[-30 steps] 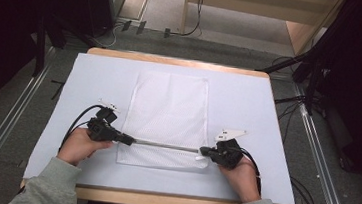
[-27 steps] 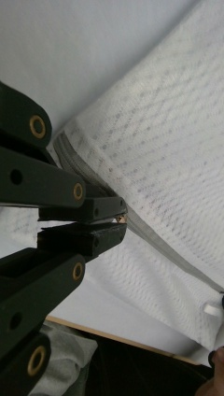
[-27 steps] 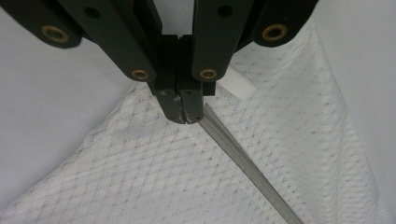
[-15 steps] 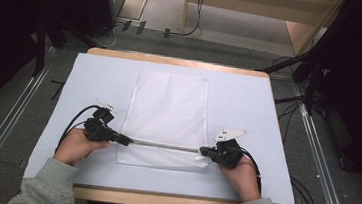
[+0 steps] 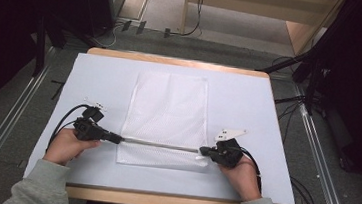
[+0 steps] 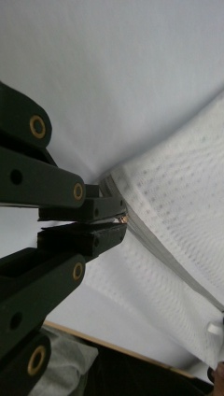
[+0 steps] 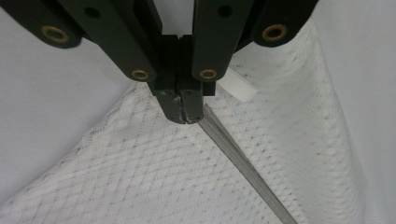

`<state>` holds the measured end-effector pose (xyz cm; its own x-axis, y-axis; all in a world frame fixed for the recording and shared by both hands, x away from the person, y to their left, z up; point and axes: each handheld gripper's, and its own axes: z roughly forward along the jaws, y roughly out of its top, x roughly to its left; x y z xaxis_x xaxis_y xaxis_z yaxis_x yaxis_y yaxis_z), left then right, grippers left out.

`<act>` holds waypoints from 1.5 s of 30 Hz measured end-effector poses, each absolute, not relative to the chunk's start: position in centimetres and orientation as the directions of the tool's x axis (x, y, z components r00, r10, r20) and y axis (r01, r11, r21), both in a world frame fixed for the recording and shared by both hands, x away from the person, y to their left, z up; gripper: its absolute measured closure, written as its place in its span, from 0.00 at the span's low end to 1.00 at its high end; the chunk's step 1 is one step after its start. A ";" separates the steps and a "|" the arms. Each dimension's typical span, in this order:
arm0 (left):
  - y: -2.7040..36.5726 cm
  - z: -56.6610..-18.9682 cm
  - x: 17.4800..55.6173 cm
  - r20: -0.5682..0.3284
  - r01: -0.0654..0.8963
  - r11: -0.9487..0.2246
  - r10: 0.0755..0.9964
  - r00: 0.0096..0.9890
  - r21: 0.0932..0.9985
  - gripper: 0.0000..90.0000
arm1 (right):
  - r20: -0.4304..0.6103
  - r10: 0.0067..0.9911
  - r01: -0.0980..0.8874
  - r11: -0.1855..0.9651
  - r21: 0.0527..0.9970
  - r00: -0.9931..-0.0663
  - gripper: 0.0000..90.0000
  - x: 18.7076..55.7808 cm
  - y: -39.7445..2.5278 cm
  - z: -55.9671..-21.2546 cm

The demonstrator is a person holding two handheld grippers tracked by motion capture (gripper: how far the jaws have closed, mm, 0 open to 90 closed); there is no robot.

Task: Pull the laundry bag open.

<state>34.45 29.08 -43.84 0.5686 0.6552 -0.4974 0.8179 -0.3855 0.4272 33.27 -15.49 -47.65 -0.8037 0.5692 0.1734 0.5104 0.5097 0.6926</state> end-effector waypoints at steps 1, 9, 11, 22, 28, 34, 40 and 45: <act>29.4 -43.9 34.4 -0.502 0.822 -0.380 0.657 0.563 0.424 0.98 | 0.173 0.569 0.510 0.510 0.693 -0.804 1.00 33.3 -15.5 -47.6; 30.2 -43.8 33.9 -0.507 0.819 -0.374 0.649 0.566 0.435 0.98 | 0.185 0.566 0.516 0.508 0.690 -0.804 1.00 33.4 -15.5 -47.6; 30.2 -43.8 33.9 -0.507 0.819 -0.374 0.649 0.567 0.436 0.98 | 0.186 0.564 0.516 0.509 0.689 -0.805 1.00 33.5 -15.6 -47.6; 30.0 -44.1 33.4 -0.500 0.810 -0.382 0.644 0.578 0.444 0.97 | 0.199 0.569 0.536 0.518 0.666 -0.798 1.00 33.8 -15.3 -47.3; 29.8 -44.2 33.5 -0.482 0.803 -0.386 0.651 0.586 0.454 0.97 | 0.206 0.576 0.548 0.518 0.656 -0.791 0.99 33.8 -15.2 -47.1; 30.2 -44.4 33.5 -0.490 0.806 -0.358 0.654 0.577 0.472 0.89 | 0.218 0.591 0.562 0.493 0.664 -0.776 0.99 33.4 -15.8 -46.6; 30.4 -43.8 33.4 -0.444 0.771 -0.345 0.662 0.604 0.534 0.78 | 0.231 0.585 0.566 0.491 0.662 -0.778 0.94 32.9 -16.1 -46.4; 30.8 -43.7 33.5 -0.429 0.773 -0.321 0.685 0.589 0.548 0.66 | 0.267 0.602 0.591 0.438 0.678 -0.753 0.78 33.2 -16.4 -46.0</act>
<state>33.50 30.77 -43.74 0.5887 0.6853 -0.4288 0.7726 -0.3208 0.5479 33.18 -16.37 -46.05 -0.7527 0.6019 0.2668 0.5906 0.4382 0.6776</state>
